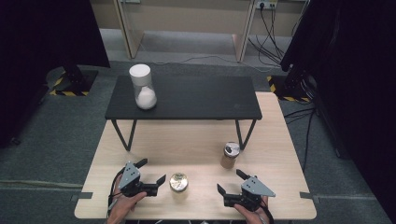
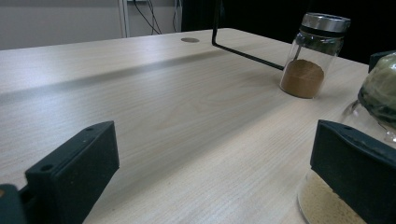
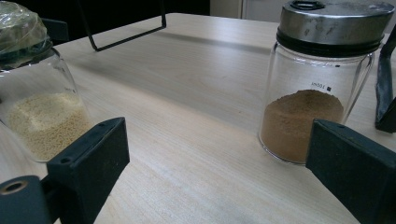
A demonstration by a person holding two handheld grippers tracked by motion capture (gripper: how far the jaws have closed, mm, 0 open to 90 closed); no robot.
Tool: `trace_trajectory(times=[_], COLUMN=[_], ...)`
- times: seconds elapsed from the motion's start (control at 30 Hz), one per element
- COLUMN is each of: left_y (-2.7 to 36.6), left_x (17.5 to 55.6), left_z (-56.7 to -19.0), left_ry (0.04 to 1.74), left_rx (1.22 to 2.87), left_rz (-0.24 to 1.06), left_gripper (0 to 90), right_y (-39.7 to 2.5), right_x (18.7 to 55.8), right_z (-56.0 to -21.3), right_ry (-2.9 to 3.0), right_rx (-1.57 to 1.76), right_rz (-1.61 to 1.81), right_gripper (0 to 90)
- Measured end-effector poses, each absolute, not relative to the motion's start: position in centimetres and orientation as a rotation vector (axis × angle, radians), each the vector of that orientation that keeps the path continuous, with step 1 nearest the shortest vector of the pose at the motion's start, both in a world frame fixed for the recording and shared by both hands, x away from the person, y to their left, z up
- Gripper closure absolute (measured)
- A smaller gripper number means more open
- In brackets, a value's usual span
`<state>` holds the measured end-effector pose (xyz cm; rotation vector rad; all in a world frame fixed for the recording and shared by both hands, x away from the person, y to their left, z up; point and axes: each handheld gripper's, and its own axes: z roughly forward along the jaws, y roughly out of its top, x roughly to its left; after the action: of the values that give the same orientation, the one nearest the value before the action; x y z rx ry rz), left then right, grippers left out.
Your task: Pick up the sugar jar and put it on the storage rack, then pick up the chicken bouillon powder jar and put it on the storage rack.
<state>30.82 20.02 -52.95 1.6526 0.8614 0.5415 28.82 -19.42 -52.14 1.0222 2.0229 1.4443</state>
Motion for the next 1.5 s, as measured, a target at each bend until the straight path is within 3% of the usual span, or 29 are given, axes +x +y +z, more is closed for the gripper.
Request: trace_trajectory(times=[1.5], left_y=[20.27], left_x=[30.73], left_z=[-52.93], left_ry=[0.869], left_rx=[1.631], left_rz=[0.550], left_gripper=[0.5], right_y=[-18.76], right_x=[28.35], right_z=[-51.83], right_ry=[2.021], right_rx=[0.979], right_rz=[1.456], right_gripper=[6.4])
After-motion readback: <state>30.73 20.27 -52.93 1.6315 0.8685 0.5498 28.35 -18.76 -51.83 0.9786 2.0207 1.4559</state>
